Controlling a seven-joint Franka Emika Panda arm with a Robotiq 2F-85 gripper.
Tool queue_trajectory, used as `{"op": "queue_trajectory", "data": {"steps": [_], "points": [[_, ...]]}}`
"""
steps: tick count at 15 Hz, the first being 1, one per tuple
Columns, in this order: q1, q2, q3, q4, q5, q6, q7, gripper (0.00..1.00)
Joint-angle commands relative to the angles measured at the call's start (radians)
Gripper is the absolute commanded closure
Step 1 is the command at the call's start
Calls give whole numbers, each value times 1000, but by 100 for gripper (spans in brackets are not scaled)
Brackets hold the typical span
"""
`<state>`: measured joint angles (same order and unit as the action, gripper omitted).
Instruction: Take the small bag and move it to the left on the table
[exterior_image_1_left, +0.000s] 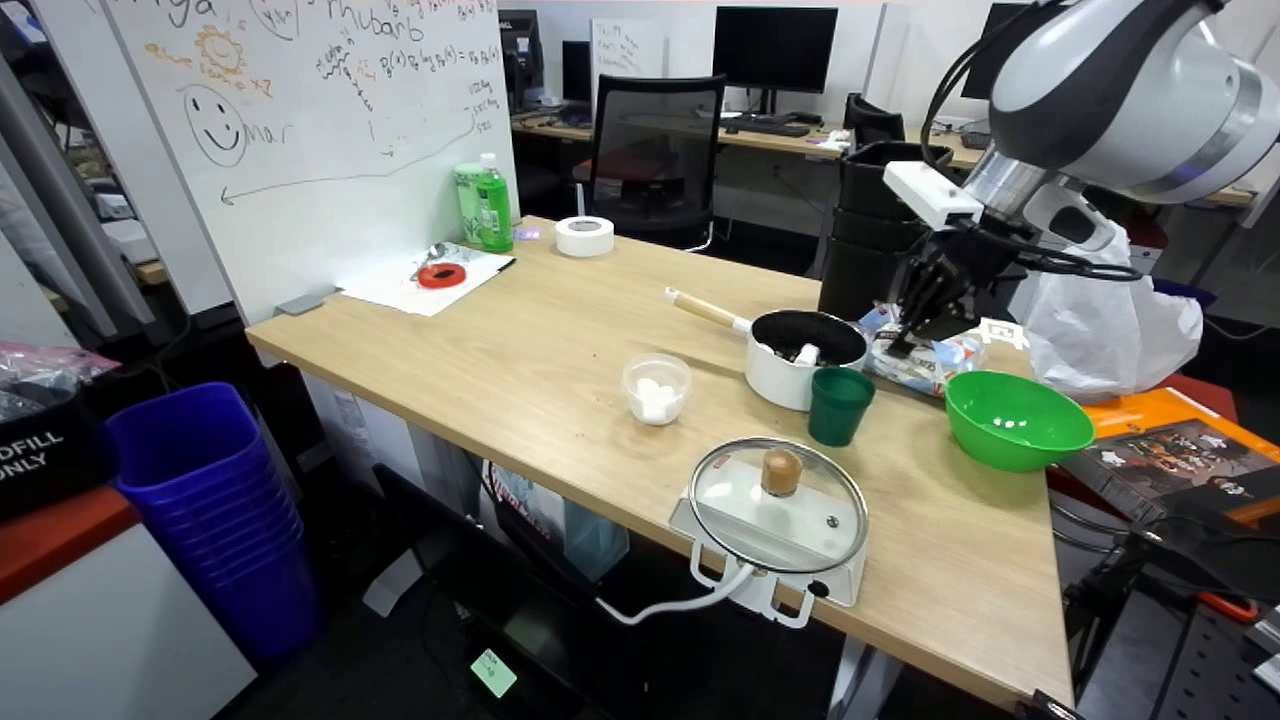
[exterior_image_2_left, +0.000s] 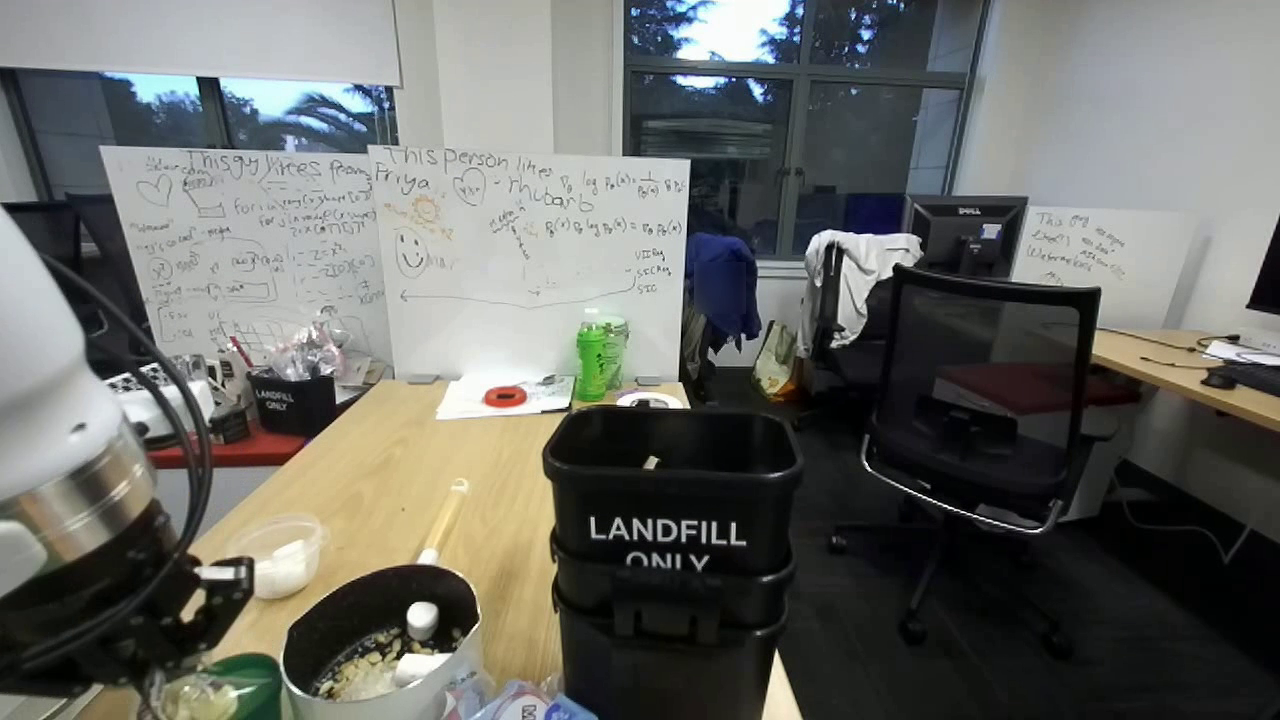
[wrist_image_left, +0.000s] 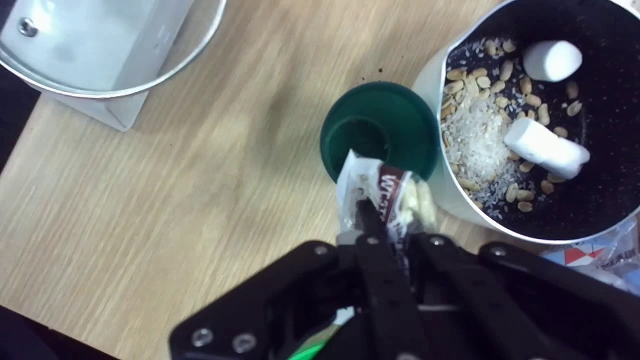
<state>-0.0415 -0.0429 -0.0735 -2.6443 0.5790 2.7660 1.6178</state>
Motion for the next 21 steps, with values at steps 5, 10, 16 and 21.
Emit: {"op": "queue_trajectory", "data": {"steps": [5,10,16,21], "points": [[83,-116,76,-11,24,-33,-95,97],[135,-54,130,112,-19,-117,-88,97],[126,146,130,314,-80,-255,-152,97],[127,321,105,432,-214,-320,-141,97]]}}
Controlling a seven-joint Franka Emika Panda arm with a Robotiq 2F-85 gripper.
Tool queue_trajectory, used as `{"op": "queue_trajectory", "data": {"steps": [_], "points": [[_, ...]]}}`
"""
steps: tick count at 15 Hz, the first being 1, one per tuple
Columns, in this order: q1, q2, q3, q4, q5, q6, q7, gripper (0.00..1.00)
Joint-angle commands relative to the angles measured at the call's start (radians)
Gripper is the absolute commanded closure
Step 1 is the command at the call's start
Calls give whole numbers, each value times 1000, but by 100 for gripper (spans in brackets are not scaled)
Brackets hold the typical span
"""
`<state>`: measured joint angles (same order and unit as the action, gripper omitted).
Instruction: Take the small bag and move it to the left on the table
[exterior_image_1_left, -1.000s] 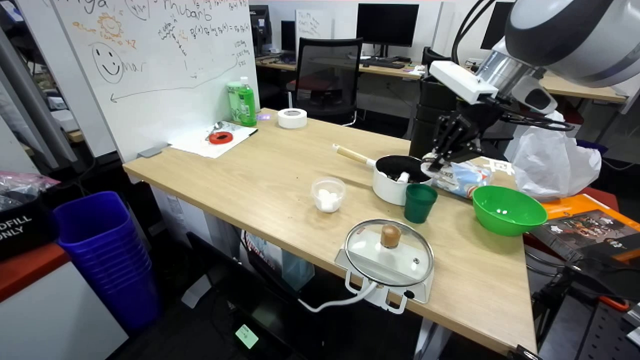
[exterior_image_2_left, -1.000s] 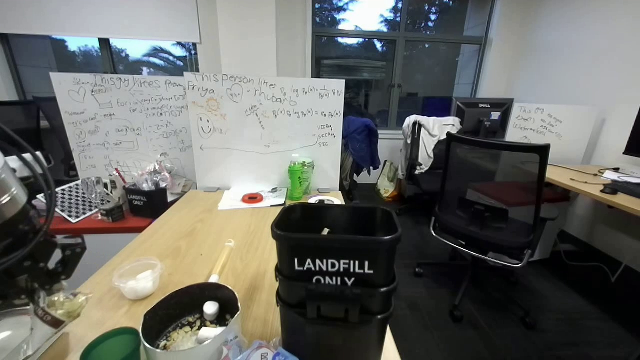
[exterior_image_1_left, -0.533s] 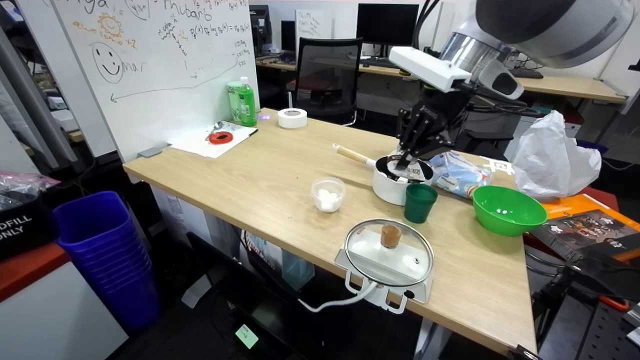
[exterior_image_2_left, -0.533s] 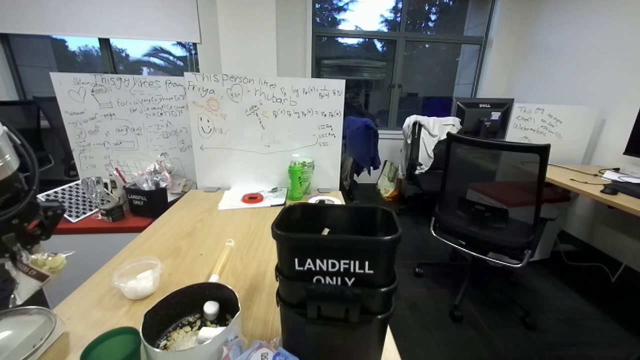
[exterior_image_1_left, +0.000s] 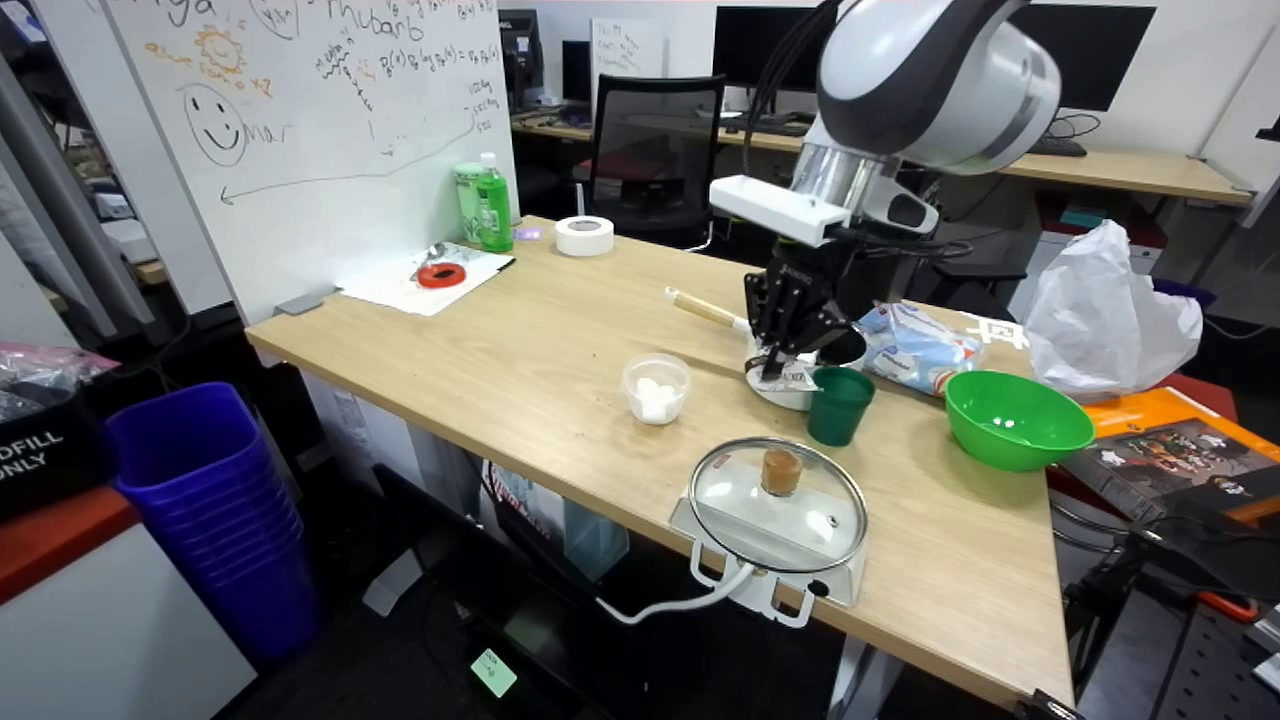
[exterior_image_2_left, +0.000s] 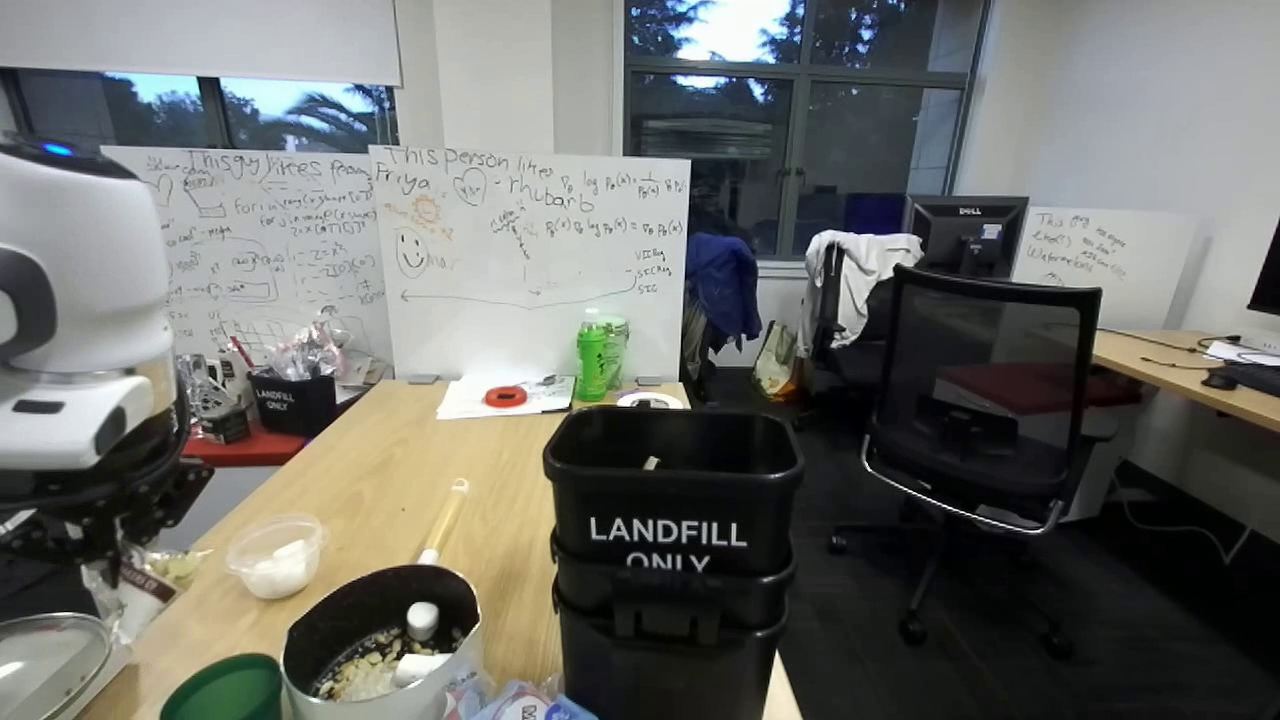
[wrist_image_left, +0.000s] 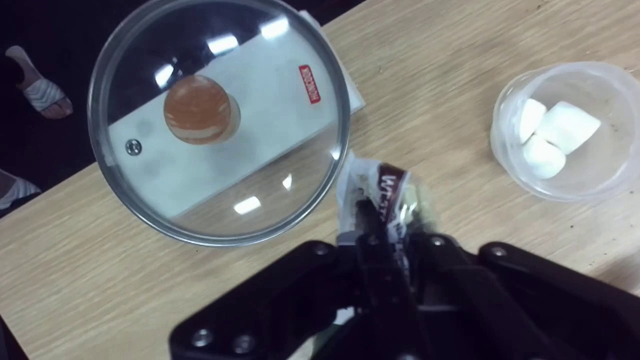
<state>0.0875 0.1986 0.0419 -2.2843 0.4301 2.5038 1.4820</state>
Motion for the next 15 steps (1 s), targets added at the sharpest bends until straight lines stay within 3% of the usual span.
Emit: {"op": "queue_trajectory", "data": {"steps": [1,5,6,7,12,13,15], "points": [[1,110,-15,91,-88,-60,-7,97],[18,213,-30,168,-158,-89,18,97],[27,232,-39,183,-179,-88,31,92],[33,249,-44,198,-194,-89,38,97],[76,313,-81,254,-297,-95,100,96],[81,321,-83,260,-309,-100,106,64],[83,328,-82,270,-318,-110,104,57]]}}
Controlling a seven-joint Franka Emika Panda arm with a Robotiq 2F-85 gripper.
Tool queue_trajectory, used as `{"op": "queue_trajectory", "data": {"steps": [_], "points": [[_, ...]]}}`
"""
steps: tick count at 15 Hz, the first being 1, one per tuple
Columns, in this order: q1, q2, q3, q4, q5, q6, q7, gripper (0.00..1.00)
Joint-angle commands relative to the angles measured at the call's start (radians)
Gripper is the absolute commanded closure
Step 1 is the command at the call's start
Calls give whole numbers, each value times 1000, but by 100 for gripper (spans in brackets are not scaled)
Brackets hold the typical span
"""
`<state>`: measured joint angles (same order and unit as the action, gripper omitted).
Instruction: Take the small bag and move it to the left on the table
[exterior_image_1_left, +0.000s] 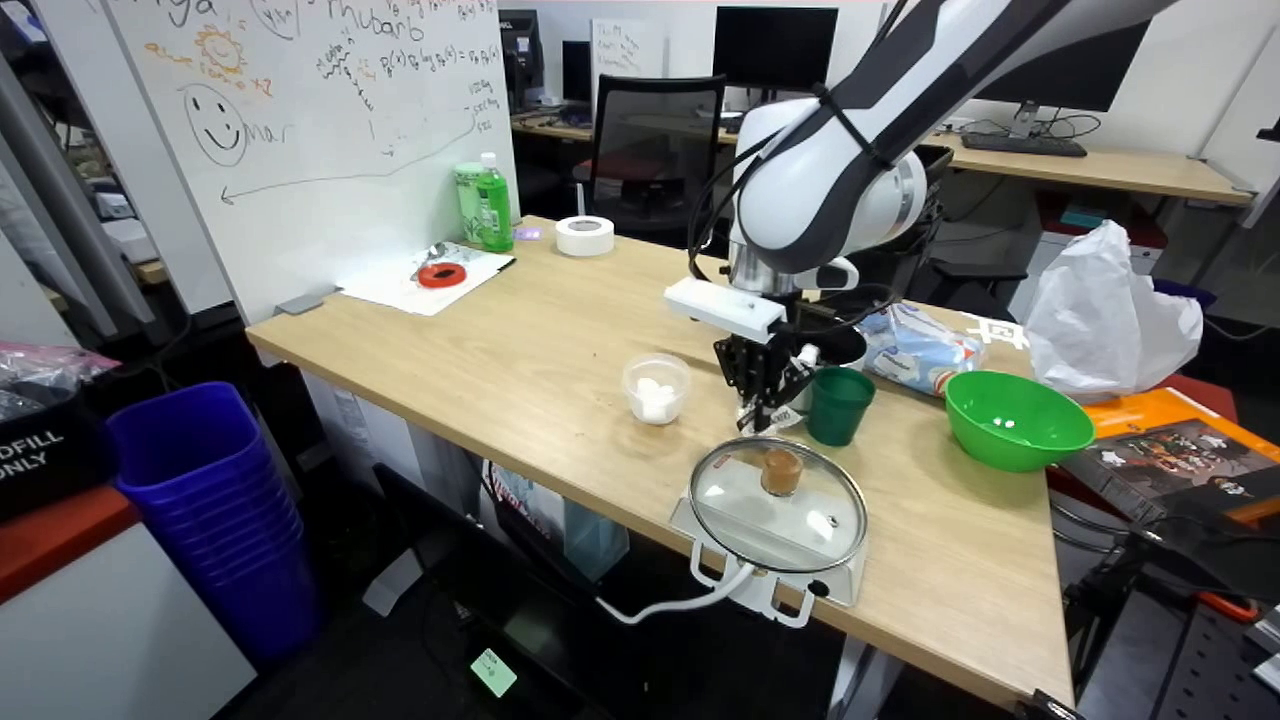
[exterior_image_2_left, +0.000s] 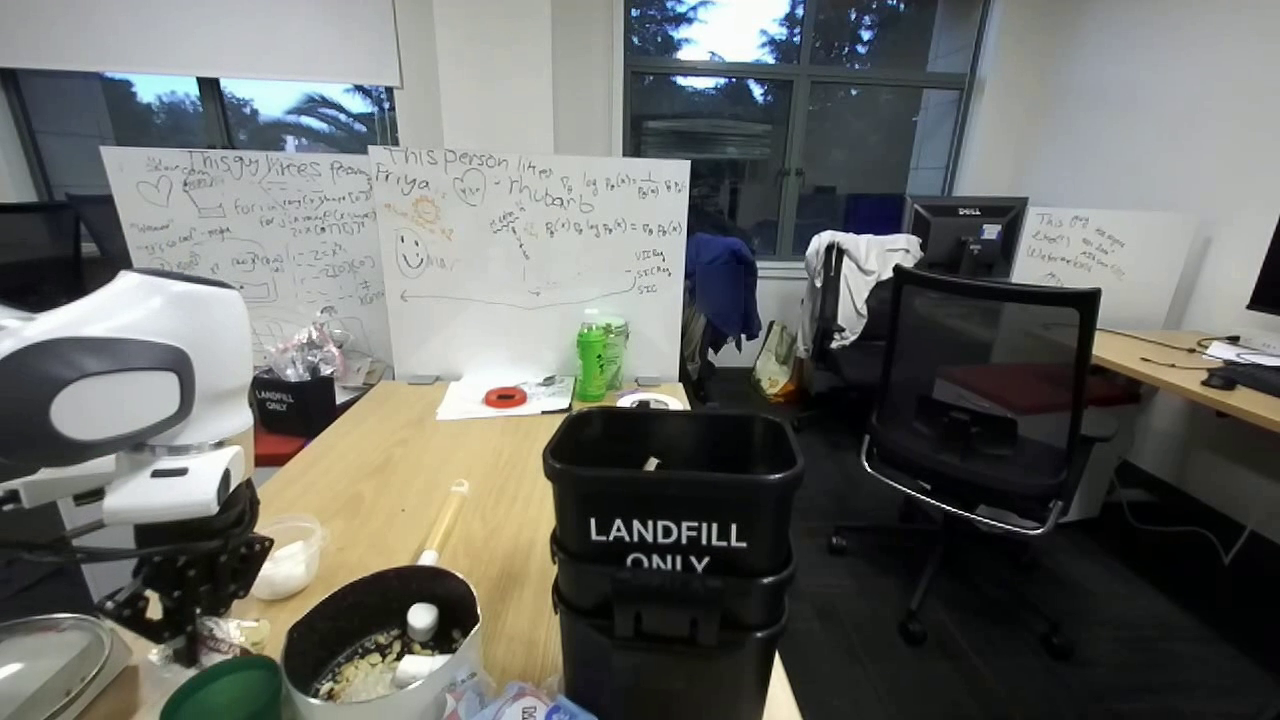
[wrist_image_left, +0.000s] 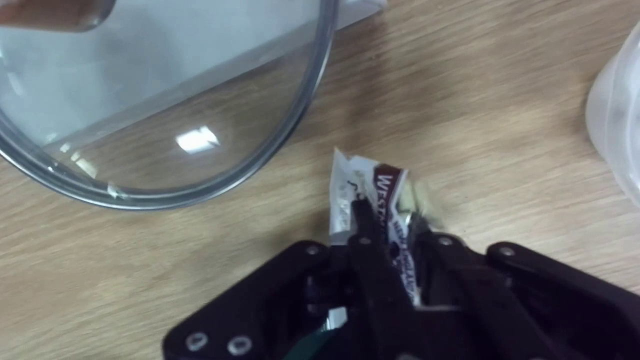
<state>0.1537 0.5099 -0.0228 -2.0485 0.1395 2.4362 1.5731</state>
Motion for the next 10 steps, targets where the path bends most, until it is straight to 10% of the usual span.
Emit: {"op": "queue_trajectory", "data": {"steps": [1,10], "points": [[13,17,-11,37,-26,-52,-1,49],[-5,-109,17,-42,-18,-241,-109,0]]}}
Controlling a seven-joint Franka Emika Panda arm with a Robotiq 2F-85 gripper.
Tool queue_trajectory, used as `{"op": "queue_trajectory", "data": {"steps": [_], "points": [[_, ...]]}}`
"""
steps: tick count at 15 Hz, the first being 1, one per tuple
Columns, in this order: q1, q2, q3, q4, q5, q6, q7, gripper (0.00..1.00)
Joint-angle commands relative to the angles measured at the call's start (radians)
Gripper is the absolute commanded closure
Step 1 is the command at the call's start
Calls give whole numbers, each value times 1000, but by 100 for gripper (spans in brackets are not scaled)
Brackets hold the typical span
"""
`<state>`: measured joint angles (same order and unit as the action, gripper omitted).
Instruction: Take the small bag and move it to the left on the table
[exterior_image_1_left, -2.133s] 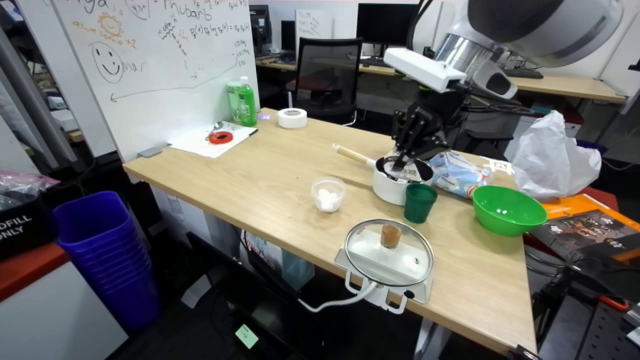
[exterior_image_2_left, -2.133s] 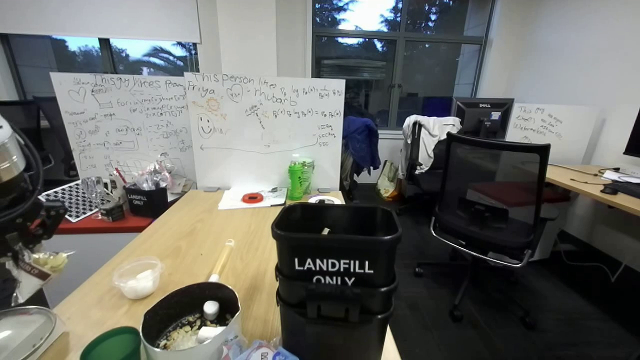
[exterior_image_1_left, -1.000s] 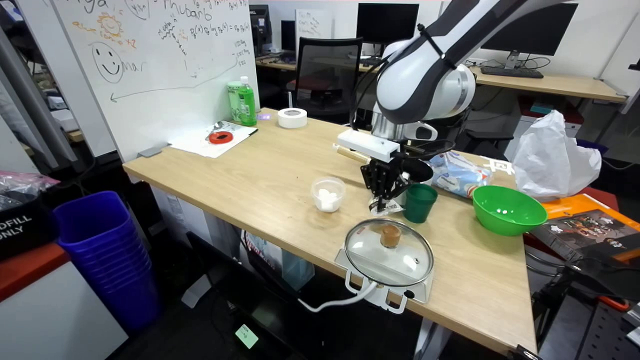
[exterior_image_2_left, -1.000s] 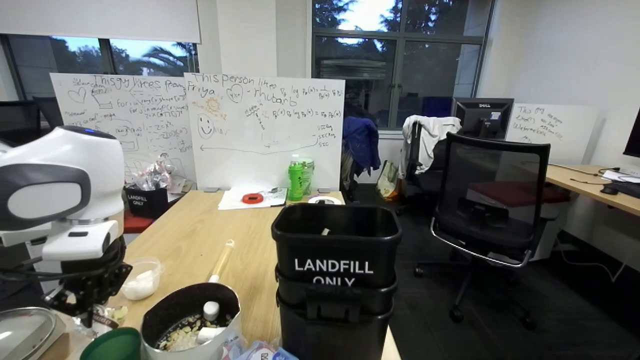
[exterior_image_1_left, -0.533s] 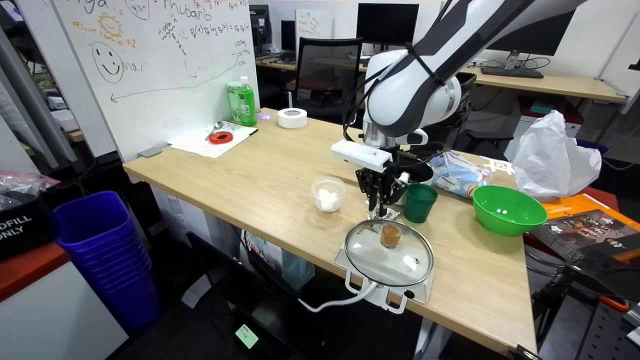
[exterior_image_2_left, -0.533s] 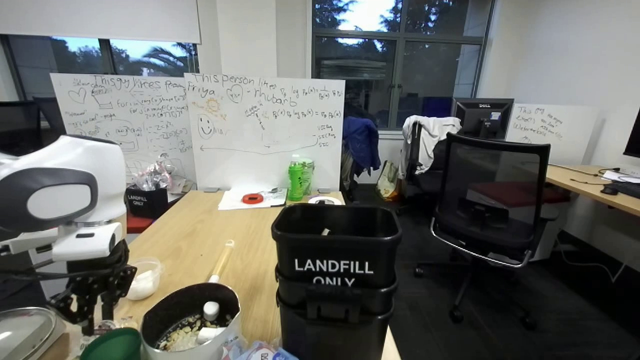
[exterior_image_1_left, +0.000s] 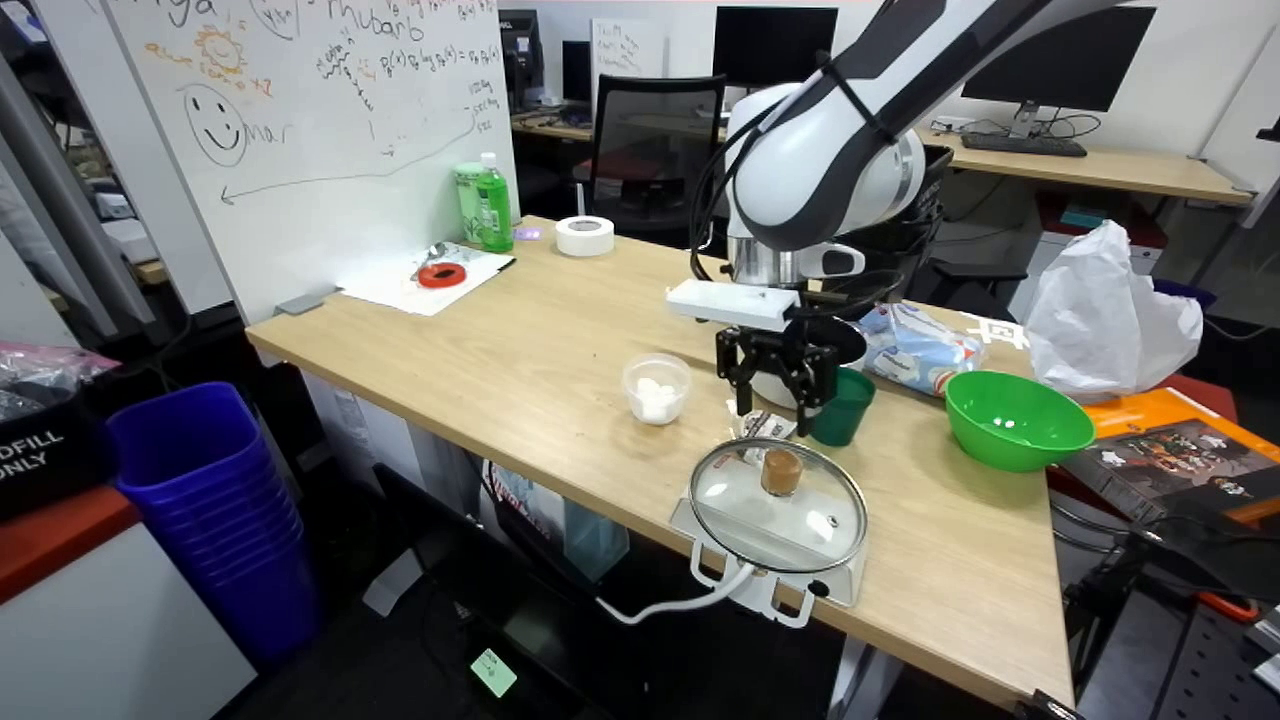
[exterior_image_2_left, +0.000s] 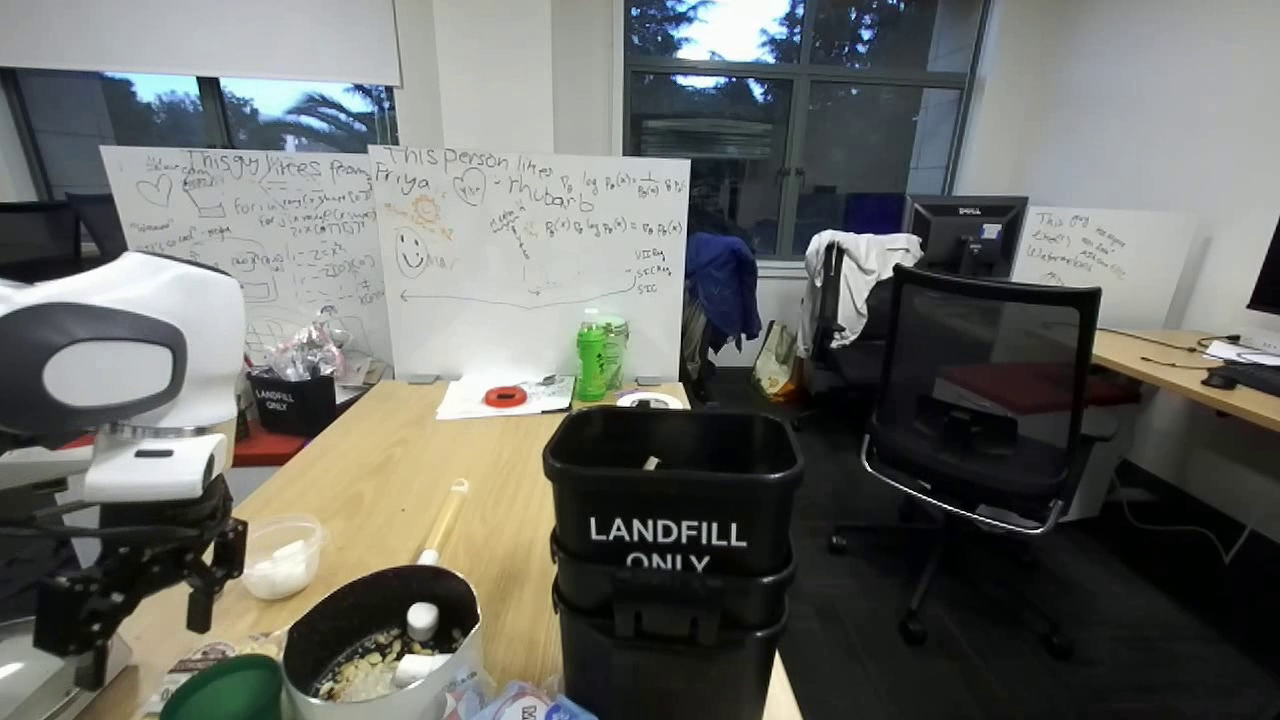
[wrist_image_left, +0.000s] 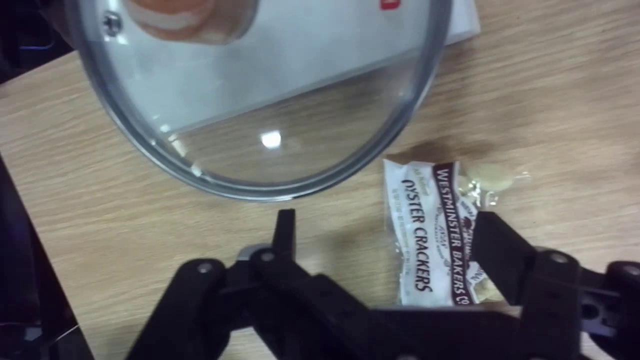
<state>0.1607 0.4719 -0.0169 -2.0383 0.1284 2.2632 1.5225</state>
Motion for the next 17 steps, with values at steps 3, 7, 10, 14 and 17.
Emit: {"op": "queue_trajectory", "data": {"steps": [3,7,10,14,17], "points": [[-7,-176,12,-131,-24,-90,-109,0],[-19,-307,32,-233,-8,-105,-193,0],[-20,-315,37,-232,-6,-125,-194,0],[-26,-362,41,-278,-4,-132,-236,0],[-26,-361,42,-278,-4,-132,-237,0]]}}
